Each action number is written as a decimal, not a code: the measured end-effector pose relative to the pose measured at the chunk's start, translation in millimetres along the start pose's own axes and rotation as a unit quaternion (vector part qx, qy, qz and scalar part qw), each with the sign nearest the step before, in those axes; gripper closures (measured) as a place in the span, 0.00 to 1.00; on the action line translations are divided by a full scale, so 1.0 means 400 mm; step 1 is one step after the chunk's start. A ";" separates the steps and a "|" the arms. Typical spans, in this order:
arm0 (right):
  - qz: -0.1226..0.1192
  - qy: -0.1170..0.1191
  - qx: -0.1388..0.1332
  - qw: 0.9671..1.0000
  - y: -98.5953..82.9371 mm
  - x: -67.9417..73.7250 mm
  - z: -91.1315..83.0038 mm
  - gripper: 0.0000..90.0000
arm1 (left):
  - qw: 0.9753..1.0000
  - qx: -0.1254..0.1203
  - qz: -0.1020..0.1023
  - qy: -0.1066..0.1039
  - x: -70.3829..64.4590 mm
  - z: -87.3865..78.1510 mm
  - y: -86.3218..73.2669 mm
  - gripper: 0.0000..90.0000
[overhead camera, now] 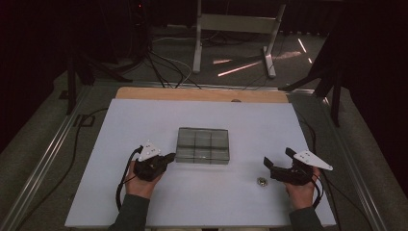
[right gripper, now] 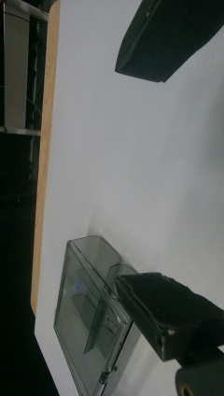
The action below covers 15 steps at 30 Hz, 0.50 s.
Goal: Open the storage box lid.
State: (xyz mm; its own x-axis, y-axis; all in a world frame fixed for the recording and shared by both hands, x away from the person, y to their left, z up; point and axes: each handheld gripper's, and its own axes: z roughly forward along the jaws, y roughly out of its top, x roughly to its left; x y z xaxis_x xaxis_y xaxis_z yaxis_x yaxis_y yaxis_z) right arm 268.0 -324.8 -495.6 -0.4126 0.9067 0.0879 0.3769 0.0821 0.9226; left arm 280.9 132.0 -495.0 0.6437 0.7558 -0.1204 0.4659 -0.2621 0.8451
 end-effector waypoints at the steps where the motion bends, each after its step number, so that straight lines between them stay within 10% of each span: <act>1: 0.000 0.000 0.000 1.000 0.000 0.000 0.000 0.02 | 1.000 0.003 0.001 -0.001 0.000 0.003 -0.001 1.00; 15: 0.002 -0.003 0.001 1.000 -0.001 -0.005 -0.001 0.02 | 0.999 0.028 0.012 0.012 -0.005 0.025 -0.014 1.00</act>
State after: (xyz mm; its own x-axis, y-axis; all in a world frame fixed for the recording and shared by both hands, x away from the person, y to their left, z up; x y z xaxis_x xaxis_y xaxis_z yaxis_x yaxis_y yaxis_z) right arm 268.3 -326.9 -495.9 -0.4060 0.9095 0.0888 0.3793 0.0793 0.9219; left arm 283.1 126.0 -504.5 0.6406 0.7628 -0.0875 0.4840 -0.3127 0.8173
